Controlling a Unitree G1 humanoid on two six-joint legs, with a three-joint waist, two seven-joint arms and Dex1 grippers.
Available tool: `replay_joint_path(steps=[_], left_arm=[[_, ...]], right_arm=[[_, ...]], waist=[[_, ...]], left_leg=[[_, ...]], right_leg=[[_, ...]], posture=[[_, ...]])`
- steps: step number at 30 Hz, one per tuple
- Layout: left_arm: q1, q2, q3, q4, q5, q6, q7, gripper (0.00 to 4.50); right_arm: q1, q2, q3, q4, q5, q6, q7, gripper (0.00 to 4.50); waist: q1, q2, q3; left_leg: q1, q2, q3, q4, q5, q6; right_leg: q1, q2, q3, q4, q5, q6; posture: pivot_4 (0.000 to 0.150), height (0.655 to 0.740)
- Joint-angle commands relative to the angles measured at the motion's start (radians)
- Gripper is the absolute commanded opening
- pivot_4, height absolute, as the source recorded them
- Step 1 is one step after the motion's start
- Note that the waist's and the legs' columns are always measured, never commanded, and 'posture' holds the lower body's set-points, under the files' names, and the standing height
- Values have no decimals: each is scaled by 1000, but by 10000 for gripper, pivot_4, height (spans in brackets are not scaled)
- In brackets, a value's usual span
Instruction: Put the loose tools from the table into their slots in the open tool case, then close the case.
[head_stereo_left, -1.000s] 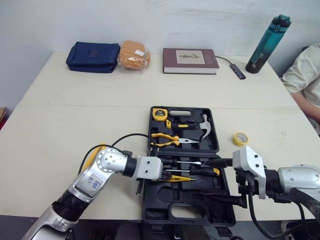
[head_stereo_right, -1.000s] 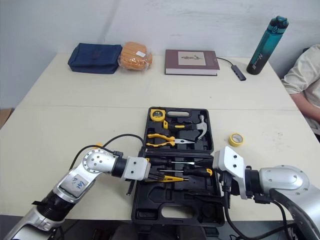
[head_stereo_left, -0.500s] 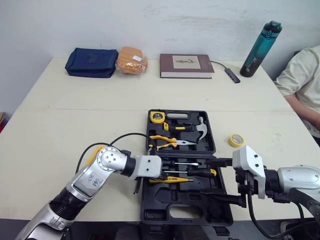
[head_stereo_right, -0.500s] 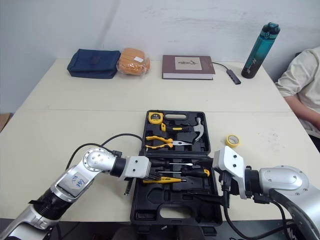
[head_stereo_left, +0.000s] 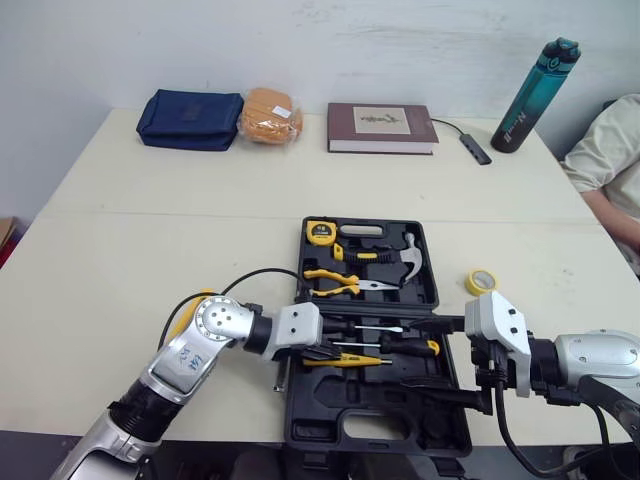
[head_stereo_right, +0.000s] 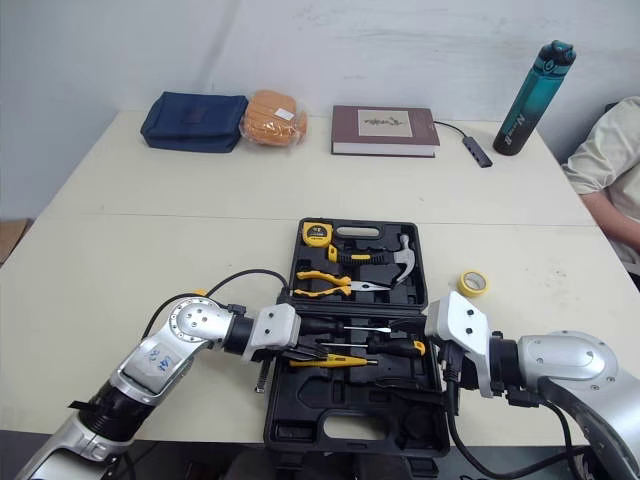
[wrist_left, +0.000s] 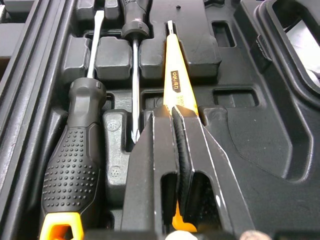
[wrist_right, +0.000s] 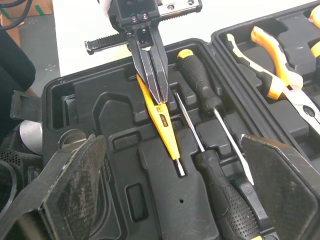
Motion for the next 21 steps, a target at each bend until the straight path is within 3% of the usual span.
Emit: replay_joint_path(steps=[1, 11, 21], left_arm=[[-11, -17, -16, 3, 3, -4, -3, 170], [9, 119, -100, 46, 157, -22, -37, 170], [24, 175, -122, 33, 164, -48, -50, 170]], right_arm=[[-1, 7, -10, -16, 4, -11, -5, 45000], [-1, 5, -8, -16, 1, -13, -8, 45000], [3, 7, -8, -16, 3, -12, -13, 45000]], waist=[[1, 0, 0], [-5, 1, 0], [-9, 2, -1]], left_leg=[[0, 0, 0, 0, 0, 0], [0, 0, 0, -2, -1, 2], [2, 1, 0, -10, 0, 1]], right_leg=[[0, 0, 0, 0, 0, 0], [1, 0, 0, -3, 0, 1], [3, 0, 0, -3, -1, -2]], posture=[[1500, 7400], [1500, 7400], [1500, 7400]])
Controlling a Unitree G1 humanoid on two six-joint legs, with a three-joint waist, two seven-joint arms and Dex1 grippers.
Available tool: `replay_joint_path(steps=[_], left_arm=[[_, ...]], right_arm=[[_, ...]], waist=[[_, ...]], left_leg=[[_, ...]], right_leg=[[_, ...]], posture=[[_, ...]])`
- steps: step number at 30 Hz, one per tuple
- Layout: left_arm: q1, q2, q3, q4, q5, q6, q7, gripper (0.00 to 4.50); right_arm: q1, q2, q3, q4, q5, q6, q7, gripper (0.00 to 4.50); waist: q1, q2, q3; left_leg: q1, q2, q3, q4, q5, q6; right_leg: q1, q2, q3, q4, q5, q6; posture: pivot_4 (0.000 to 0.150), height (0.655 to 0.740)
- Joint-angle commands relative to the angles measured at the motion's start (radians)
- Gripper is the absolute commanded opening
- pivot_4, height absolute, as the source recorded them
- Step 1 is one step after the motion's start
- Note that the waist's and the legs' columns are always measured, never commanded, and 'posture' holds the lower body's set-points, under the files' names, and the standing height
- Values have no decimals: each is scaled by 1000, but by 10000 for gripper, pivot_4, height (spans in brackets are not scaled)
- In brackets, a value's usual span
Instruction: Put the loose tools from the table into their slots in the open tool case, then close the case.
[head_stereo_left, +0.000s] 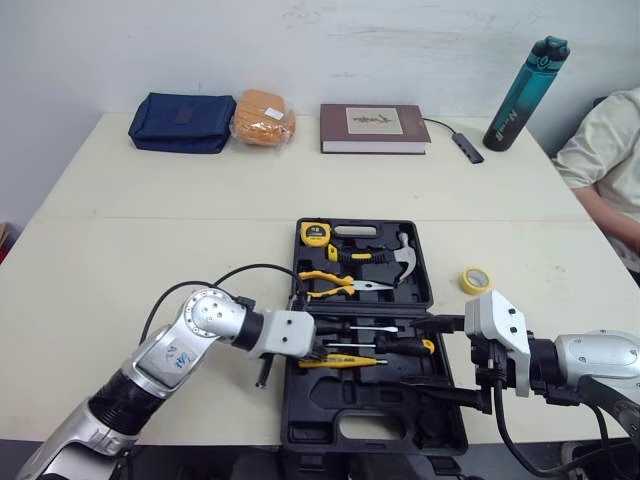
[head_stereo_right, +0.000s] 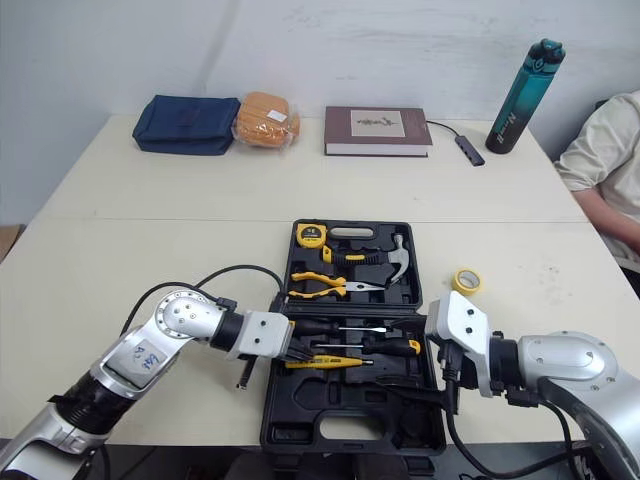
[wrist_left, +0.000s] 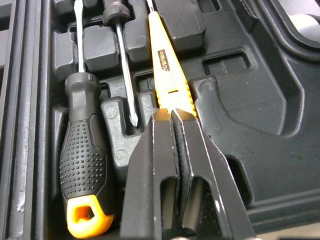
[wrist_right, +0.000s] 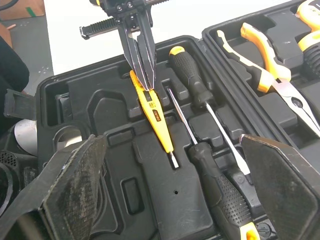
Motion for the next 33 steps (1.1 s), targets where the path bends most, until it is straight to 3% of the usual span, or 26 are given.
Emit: replay_joint_path(steps=[1, 12, 21, 29, 33], left_arm=[[54, 38, -70, 70, 96, 41, -12, 170], [92, 113, -44, 24, 75, 29, -44, 170], [47, 0, 18, 26, -4, 71, -16, 170], [127, -1, 194, -84, -236, 124, -52, 170], [183, 18, 327, -142, -386, 212, -49, 12570]], right_arm=[[2, 6, -9, -16, 5, -11, -1, 45000], [15, 7, -15, -20, 7, -14, -5, 45000], [5, 9, -14, -16, 7, -15, -8, 45000], [5, 6, -59, 6, 5, -18, -10, 45000], [30, -6, -122, 30, 9, -16, 8, 45000]], waist=[[0, 0, 0], [-9, 0, 0], [5, 0, 1], [2, 2, 11], [5, 0, 16]], left_leg=[[0, 0, 0, 0, 0, 0], [1, 0, 0, -5, 1, -1], [0, -1, 0, -4, 2, -1], [-2, 0, 0, -4, 2, -2], [-11, 0, 0, -2, 5, -7]], right_leg=[[0, 0, 0, 0, 0, 0], [0, 0, 0, 0, -1, -1], [-1, -1, 0, -2, 0, -1], [-7, 0, 0, -2, 0, -1], [-18, 0, -1, 0, 0, 0]], posture=[[1500, 7400], [1500, 7400], [1500, 7400], [1500, 7400], [1500, 7400]])
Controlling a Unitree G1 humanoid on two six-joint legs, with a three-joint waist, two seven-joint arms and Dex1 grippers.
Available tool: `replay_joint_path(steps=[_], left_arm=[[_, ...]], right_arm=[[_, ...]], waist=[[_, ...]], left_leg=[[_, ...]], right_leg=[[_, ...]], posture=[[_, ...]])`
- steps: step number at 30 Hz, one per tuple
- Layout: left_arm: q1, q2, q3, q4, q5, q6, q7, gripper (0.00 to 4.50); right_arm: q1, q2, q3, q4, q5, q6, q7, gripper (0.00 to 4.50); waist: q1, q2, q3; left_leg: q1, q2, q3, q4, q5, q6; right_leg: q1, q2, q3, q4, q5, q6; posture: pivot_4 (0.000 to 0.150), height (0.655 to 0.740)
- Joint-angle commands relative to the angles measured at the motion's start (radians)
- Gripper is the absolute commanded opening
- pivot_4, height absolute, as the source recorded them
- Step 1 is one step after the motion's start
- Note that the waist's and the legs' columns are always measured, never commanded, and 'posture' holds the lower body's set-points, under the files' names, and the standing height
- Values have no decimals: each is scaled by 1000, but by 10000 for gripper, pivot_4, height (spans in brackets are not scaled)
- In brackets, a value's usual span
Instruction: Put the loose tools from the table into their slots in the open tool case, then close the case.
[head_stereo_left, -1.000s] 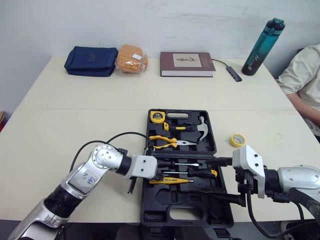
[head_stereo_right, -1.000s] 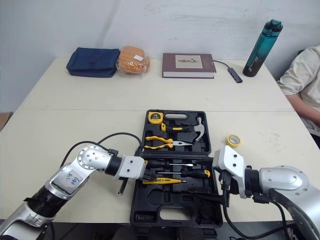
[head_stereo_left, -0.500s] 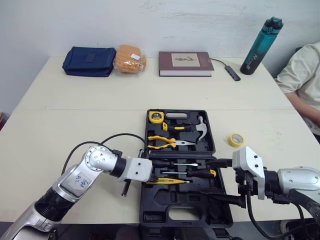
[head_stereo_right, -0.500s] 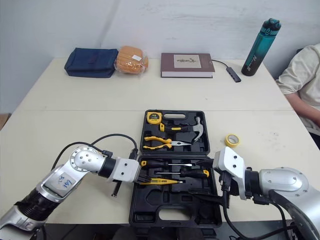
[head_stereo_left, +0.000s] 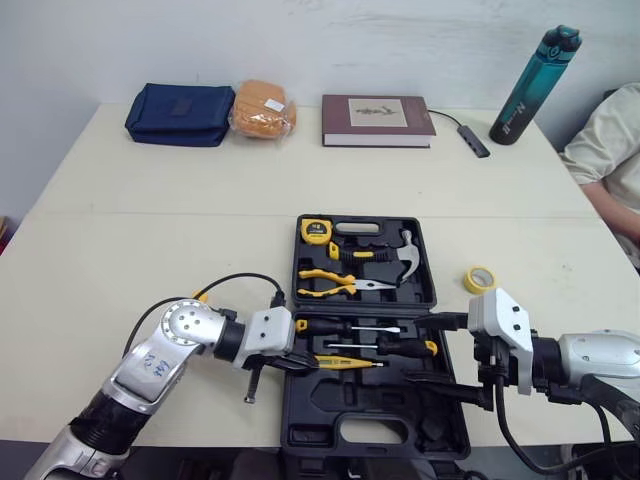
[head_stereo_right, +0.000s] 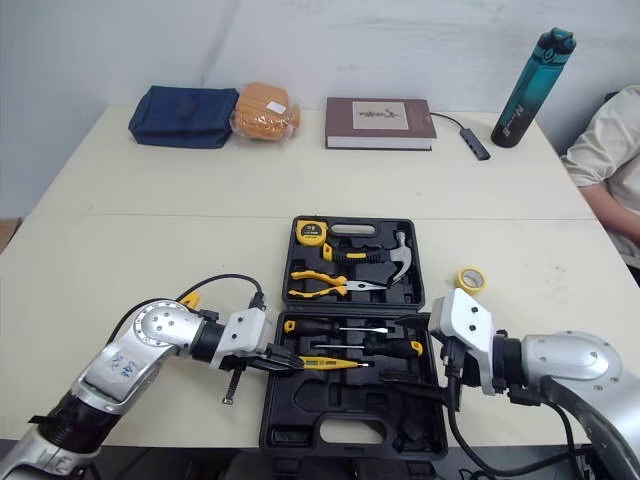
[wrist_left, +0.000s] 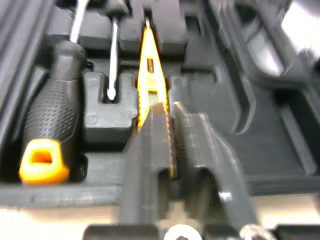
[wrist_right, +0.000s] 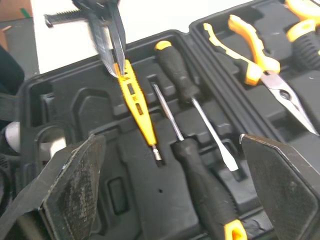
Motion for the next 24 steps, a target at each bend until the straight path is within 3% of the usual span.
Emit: replay_joint_path(steps=[1, 5, 6, 7, 8, 17, 24], left_arm=[[39, 25, 121, -70, -121, 60, 9, 16477], [115, 61, 278, -75, -187, 118, 64, 33131], [130, 67, 308, -74, -194, 127, 77, 35362], [151, 74, 362, -68, -206, 145, 101, 41049], [164, 78, 397, -64, -215, 158, 119, 43436], [338, 134, 775, 152, -178, 135, 205, 44268], [422, 165, 951, 334, -166, 77, 189, 44268]], right_arm=[[21, -9, -86, 11, 9, -13, 18, 45000], [64, -6, -199, 57, 6, -7, 29, 45000], [78, -4, -224, 69, 3, -9, 34, 45000], [98, 2, -265, 90, -4, -9, 35, 45000], [112, 6, -292, 105, -9, -11, 36, 45000], [224, 23, -496, 327, -104, -79, 76, 45000], [247, 30, -578, 472, -155, -119, 85, 45000]], waist=[[0, 1, 1], [0, 0, 4], [0, 1, 5], [0, 1, 5], [0, 0, 5], [-4, 0, 7], [-4, 0, 8]], left_leg=[[-2, 0, 0, 1, 0, 0], [-6, 0, -1, 3, 0, 0], [-6, 0, -1, 4, 0, 0], [-6, 0, -1, 5, 0, 0], [-6, 0, -1, 5, 0, 1], [-5, -1, 0, 5, -1, 2], [-5, -1, 1, 5, -3, 5]], right_leg=[[-2, 0, 0, 0, 0, 0], [-4, 0, -1, 0, 0, 1], [-4, 0, -1, 0, 1, 1], [-4, 0, 0, 1, 1, 1], [-3, 0, 0, 1, 1, 2], [-3, 0, 0, 1, 1, 2], [-3, -1, 0, 0, 1, 1]], posture=[[1500, 7400], [1500, 7400], [1500, 7400], [1500, 7400], [1500, 7400], [1500, 7400], [1500, 7400]])
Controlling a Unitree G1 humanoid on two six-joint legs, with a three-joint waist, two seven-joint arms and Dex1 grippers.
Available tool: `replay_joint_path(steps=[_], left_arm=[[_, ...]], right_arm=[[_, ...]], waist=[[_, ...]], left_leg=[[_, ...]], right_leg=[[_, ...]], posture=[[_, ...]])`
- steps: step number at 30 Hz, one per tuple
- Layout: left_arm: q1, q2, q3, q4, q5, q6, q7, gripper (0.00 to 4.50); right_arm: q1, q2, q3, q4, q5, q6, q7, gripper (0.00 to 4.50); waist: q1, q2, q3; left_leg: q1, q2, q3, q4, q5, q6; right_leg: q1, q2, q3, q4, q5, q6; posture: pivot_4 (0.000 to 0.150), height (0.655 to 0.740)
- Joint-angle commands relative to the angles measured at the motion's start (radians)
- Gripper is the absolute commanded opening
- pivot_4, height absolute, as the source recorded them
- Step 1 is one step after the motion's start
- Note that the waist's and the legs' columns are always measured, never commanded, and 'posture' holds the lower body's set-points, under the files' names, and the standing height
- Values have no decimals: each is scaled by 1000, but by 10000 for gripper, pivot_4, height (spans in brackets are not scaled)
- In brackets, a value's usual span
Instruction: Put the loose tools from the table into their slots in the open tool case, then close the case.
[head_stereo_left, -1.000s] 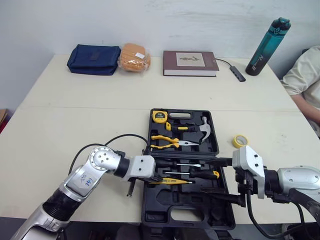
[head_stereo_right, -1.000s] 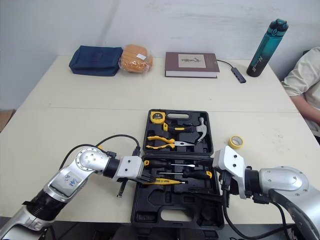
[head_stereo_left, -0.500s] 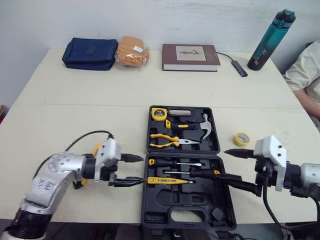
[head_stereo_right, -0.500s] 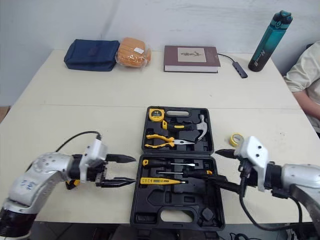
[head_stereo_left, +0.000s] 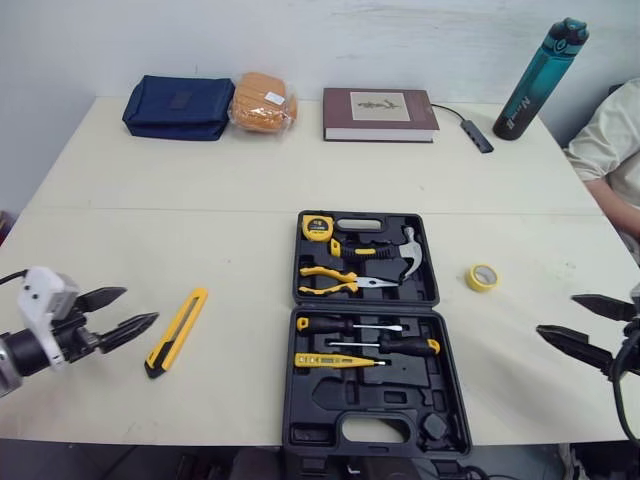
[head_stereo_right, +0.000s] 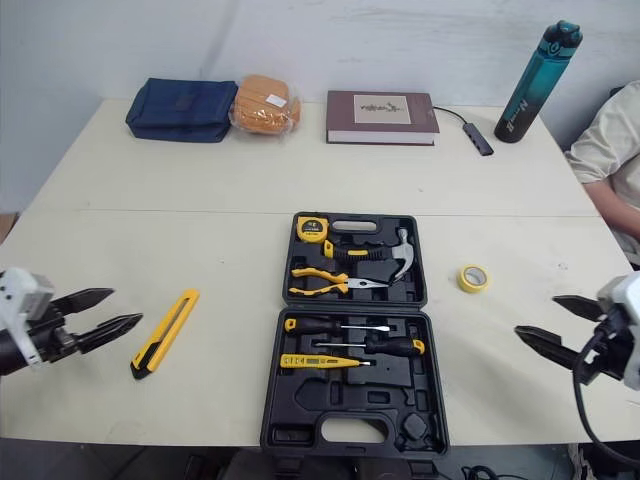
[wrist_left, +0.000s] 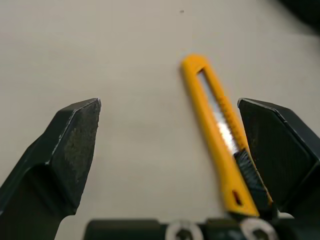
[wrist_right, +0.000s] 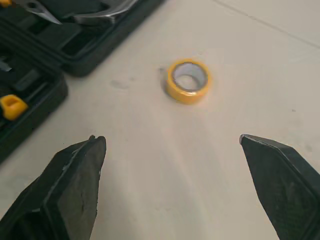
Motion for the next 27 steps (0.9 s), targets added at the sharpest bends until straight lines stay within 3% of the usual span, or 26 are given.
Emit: replay_joint_path(steps=[1, 12, 20, 27], left_arm=[[26, 21, 104, 83, -1, -36, -7, 44268], [2, 101, 149, 308, 63, -123, 19, 44268], [48, 13, 109, -4, -16, 13, 65, 44268], [232, -123, 94, -337, -34, 86, 136, 44268]], right_arm=[[17, 11, -71, 59, -27, -37, 7, 45000], [22, 15, -129, 208, -77, -104, -15, 45000], [-76, 3, -47, 29, 14, 3, -38, 45000], [-328, -59, 173, -192, 216, 167, -49, 45000]], waist=[[0, 0, 0], [-1, 1, 0], [-17, 1, 0], [-39, 3, 1]], left_leg=[[0, 0, 0, 0, 0, 0], [1, 0, 1, -1, -2, 0], [1, 0, 1, -2, -1, -2], [1, 0, 1, -1, 0, -4]], right_leg=[[0, 0, 0, 0, 0, 0], [0, -1, 0, 0, 0, 0], [0, -1, 0, 1, 0, 0], [-1, 0, 1, 3, 0, 0]], posture=[[1500, 7400], [1500, 7400], [1500, 7400], [1500, 7400]])
